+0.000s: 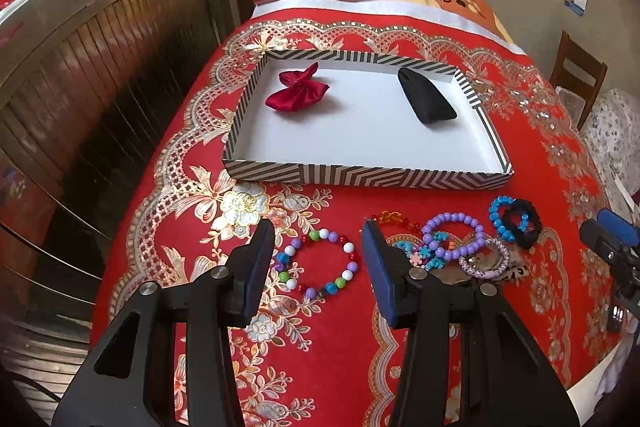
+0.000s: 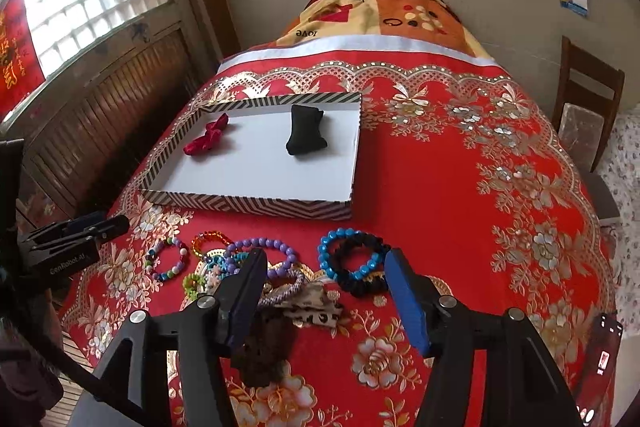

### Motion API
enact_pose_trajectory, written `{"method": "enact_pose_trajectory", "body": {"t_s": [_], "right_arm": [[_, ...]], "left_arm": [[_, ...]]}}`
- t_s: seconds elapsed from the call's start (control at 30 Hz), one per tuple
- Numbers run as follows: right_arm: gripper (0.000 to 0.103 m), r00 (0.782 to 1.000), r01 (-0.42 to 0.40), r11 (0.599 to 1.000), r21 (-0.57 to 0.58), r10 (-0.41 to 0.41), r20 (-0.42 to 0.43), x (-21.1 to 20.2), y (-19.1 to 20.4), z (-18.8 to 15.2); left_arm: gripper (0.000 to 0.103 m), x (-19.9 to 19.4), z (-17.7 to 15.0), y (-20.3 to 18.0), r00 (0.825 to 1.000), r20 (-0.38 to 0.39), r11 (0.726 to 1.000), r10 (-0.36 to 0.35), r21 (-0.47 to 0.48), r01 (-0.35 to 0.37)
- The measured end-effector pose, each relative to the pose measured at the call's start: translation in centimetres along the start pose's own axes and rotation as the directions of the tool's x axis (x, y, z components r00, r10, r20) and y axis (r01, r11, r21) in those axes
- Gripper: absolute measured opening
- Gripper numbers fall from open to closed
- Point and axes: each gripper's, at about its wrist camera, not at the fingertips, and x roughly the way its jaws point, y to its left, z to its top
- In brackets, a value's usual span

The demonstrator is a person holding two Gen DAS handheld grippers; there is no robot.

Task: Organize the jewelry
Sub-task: 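Lift both open tools out of the tray back toward the jewelry, then grasp the multicolour bead bracelet with the left tool while the right tool grasps the black scrunchie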

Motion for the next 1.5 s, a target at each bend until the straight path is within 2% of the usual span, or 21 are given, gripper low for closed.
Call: {"method": "enact_pose_trajectory", "body": {"t_s": [0.23, 0.7, 1.03, 1.2, 1.4, 1.5], "right_arm": [[0.059, 1.000, 0.002, 1.000, 0.016, -0.001, -0.006, -0.2, -0.2, -0.9], [0.059, 1.000, -0.002, 1.000, 0.028, 0.002, -0.016, 0.0, -0.3, -1.3], [0.059, 1.000, -0.007, 1.000, 0.030, 0.007, -0.012, 0.0, -0.3, -1.2], [0.059, 1.000, 0.001, 0.999, 0.033, 0.000, -0.009, -0.2, -0.7, -1.0], [0.060, 1.000, 0.010, 0.999, 0.048, -0.009, -0.019, -0.2, -1.7, -1.2], [0.061, 1.000, 0.008, 0.998, 0.058, -0.007, -0.022, -0.1, -2.2, -1.2]], "left_arm": [[0.044, -0.1, -0.8, 0.0, 0.999, 0.011, 0.999, 0.041, 0.014, -0.041], [0.044, -0.7, -2.9, 0.0, 1.000, -0.007, 1.000, 0.011, -0.024, -0.012], [0.044, -0.5, -5.3, -2.3, 0.989, -0.138, 0.996, -0.054, 0.063, 0.063], [0.044, -1.3, -5.2, -2.3, 0.990, -0.121, 0.995, -0.078, 0.052, 0.084], [0.044, -2.1, -5.0, -2.6, 0.995, -0.082, 0.996, -0.053, 0.070, 0.059], [0.044, -1.9, -4.9, -2.7, 0.994, -0.092, 0.995, -0.063, 0.072, 0.069]]}}
